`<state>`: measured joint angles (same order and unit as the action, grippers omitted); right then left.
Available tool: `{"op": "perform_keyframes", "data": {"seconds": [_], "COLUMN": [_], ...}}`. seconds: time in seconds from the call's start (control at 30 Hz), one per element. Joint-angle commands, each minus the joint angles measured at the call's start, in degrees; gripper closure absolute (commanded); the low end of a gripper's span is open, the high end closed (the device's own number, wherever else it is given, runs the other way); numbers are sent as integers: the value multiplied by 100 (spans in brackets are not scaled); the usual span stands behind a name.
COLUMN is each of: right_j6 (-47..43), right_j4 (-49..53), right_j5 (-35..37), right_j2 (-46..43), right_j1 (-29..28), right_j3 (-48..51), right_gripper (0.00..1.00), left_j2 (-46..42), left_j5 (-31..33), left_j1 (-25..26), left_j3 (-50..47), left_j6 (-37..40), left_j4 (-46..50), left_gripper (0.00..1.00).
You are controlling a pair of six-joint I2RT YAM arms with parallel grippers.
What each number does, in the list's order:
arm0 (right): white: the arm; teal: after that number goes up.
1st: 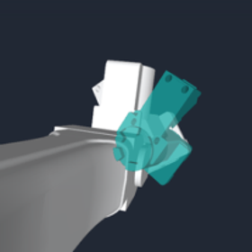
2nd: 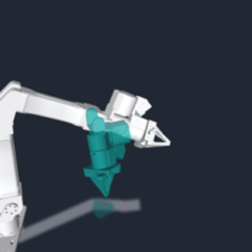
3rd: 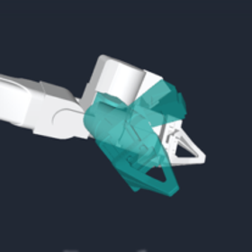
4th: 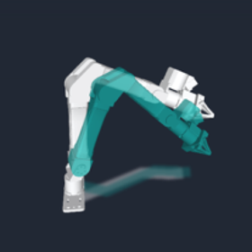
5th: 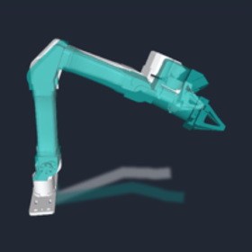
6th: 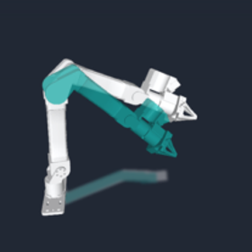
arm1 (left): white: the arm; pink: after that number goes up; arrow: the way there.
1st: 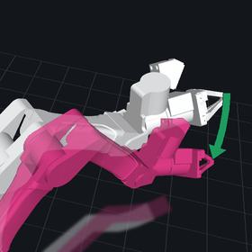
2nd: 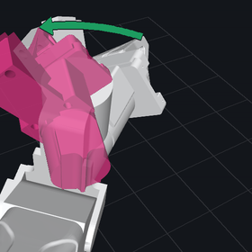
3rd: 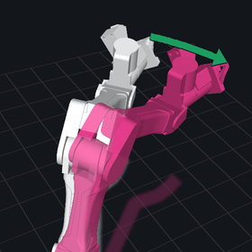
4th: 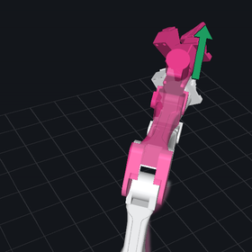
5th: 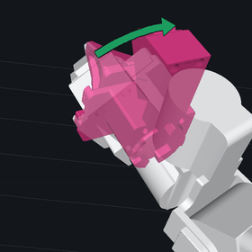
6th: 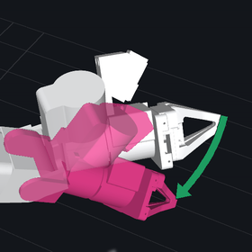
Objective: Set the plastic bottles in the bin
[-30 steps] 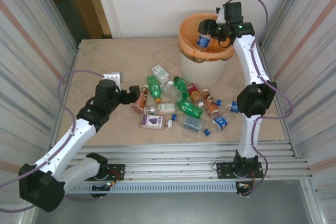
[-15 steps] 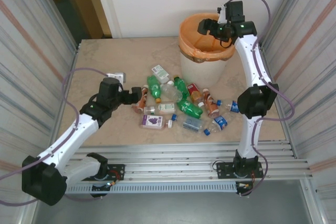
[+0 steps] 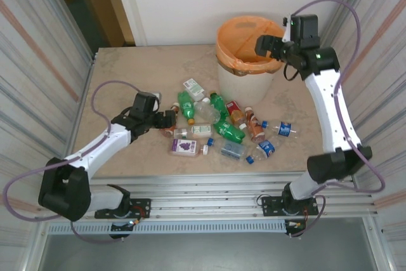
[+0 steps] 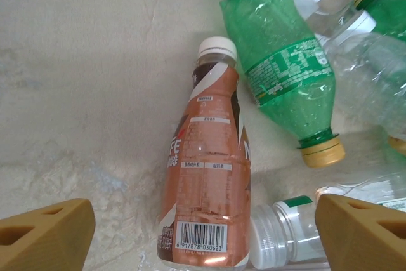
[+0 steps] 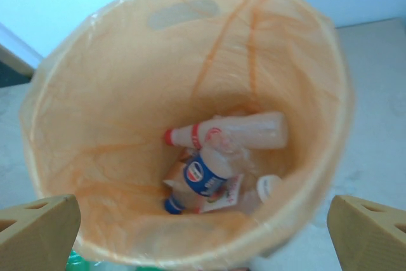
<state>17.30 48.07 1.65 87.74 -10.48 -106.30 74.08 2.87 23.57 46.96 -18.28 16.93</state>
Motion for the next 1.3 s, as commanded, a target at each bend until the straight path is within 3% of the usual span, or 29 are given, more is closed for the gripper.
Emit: {"op": "perform_keyframes", "data": {"seconds": [0.0, 0.37, 0.93, 1.27], "right_j6": [46, 561, 700, 728], "right_j4": [-155, -447, -633, -703], "right_j5": [625, 885, 710, 635], "right_j2": [-642, -2114, -2272, -2280], "right_j1": [32, 81, 72, 52], "right_j3": [878, 2800, 3125, 3197], "right_gripper": [2, 2, 2, 2], "left_j2": [142, 947, 1945, 2218], "left_j5": [-61, -399, -22, 115], "left_j1": [-37, -22, 16, 16], "left_j3": [213, 449, 677, 740], "left_j6": [-14, -28, -127, -152], "left_j4": [83, 47, 212, 263], "left_gripper": [13, 24, 25, 34]}}
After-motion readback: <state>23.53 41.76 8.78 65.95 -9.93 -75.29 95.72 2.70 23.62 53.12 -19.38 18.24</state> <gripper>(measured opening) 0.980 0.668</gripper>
